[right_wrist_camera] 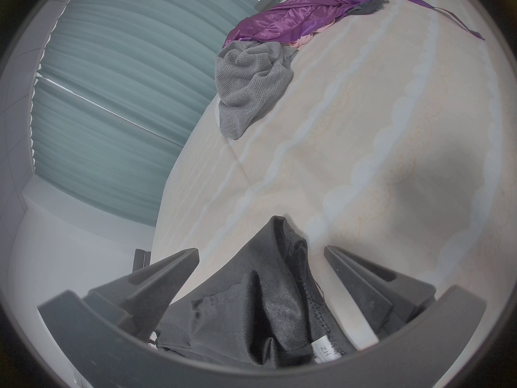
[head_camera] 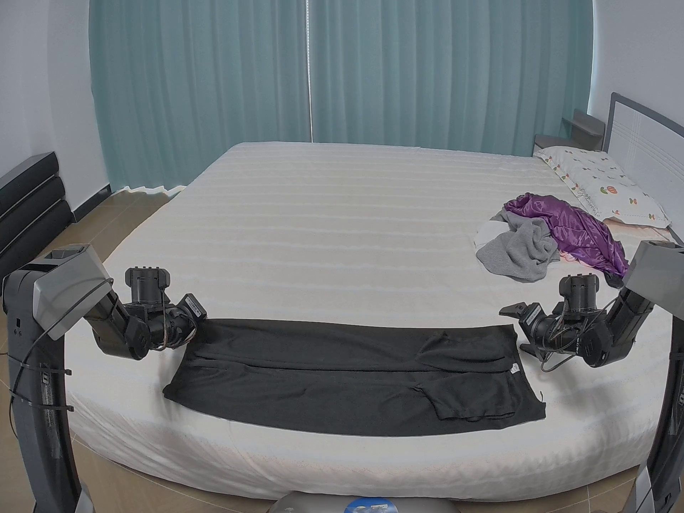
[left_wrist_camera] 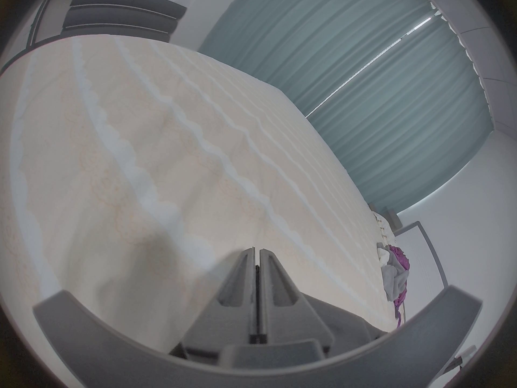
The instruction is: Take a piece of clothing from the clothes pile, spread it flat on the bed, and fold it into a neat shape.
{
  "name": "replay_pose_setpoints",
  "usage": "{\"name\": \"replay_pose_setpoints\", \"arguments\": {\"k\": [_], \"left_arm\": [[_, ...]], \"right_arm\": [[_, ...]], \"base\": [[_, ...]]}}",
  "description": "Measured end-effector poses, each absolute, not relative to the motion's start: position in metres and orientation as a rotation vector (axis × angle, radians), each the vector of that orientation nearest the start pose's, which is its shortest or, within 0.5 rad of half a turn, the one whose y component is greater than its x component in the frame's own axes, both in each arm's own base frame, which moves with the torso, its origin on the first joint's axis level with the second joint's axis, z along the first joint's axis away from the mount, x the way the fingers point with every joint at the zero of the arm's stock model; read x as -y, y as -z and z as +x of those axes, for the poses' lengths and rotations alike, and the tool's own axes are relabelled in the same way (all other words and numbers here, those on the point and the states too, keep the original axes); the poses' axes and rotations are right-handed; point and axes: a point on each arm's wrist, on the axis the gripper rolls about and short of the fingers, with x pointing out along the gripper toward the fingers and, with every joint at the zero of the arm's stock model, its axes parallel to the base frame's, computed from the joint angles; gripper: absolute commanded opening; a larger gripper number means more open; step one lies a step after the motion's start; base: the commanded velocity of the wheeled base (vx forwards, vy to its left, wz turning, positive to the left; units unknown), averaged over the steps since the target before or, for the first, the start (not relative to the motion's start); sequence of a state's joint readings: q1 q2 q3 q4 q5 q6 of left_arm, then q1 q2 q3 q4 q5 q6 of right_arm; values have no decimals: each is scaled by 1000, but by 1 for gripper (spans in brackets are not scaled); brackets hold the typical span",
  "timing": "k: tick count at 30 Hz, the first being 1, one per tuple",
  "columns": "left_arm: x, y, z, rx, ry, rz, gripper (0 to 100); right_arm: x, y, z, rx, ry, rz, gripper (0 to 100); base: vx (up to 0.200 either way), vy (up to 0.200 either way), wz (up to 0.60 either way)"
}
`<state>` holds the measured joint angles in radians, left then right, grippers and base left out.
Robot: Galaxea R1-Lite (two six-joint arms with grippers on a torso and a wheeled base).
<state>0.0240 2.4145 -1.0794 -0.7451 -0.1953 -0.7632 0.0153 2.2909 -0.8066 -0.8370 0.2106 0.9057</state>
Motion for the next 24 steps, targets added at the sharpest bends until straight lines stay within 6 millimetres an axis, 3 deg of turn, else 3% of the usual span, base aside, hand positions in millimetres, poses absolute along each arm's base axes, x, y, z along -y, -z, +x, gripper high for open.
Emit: {"name": "replay_pose_setpoints", "arguments": {"k": [11, 12, 24], "left_arm": [[-8, 12, 423, -606, -115, -792, 0], [-8, 12, 423, -607, -115, -792, 0], [-7, 14, 424, -609, -116, -792, 0]], "right_arm": [[-14, 12, 378, -674, 74, 926, 100], [-14, 13, 378, -675, 74, 926, 0], [-11, 21, 386, -666, 85, 926, 0]], "base": [[0, 0, 0], [0, 0, 0], [0, 0, 0]]}}
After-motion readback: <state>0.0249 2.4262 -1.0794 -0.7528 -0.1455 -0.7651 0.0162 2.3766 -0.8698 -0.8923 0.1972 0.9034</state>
